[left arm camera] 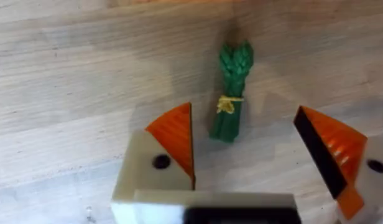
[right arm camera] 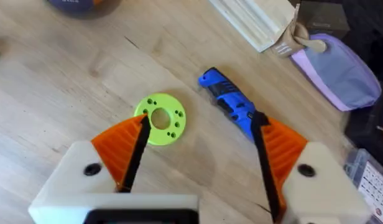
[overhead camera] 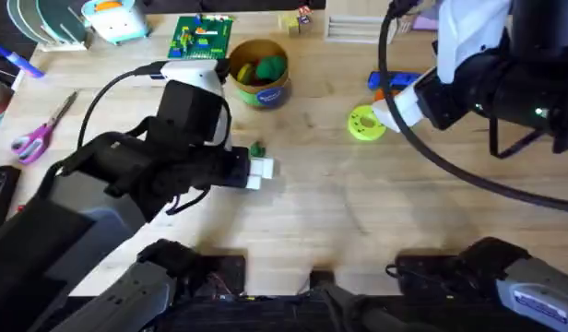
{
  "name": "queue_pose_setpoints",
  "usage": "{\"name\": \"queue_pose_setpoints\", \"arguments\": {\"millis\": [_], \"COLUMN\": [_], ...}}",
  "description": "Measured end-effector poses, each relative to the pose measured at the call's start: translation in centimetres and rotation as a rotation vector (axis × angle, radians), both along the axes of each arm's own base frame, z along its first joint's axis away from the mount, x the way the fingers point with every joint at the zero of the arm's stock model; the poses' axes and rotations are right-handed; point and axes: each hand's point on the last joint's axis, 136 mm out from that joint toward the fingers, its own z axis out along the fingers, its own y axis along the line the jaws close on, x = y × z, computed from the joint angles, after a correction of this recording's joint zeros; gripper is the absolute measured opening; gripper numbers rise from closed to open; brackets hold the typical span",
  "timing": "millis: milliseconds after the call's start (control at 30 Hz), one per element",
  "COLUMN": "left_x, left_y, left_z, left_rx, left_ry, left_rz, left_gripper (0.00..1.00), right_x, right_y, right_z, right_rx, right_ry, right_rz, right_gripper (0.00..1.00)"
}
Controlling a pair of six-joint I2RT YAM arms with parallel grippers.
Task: Pick up the gripper from the table and insert it into the empty holder that is missing its gripper. Then pick up a screw, insert it into the mounting hole, and use the screwdriver to tighten it. Finally, clean up the table by picking up the vegetable and placing it into the bucket.
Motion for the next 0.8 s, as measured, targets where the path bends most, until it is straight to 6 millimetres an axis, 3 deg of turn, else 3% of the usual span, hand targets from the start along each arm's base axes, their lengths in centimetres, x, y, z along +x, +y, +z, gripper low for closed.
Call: {"name": "queue_pose_setpoints", "arguments": {"millis": [433,667,800], "left_x": [2.1,1.6,2.8], "left_y": [0.0,0.2,-0.6], "left_z": [-1.6,-2.7,-2.8], "left_rx": [0.105,0.146,0.128], "left_ry": [0.092,0.173,0.157], "left_rz": [-0.050,-0.091,-0.109], "left_gripper": [0.993,0.993,0.993], "right_x": [-0.1,-0.1,0.0], "right_y": [0.0,0.0,0.0], "right_z": [-0.1,-0.1,0.0], "right_rx": [-0.003,-0.003,-0.001], "right_ry": [0.005,0.005,0.001], "right_rz": [0.000,0.000,0.000], "right_gripper": [0.992,0.991,0.992]}}
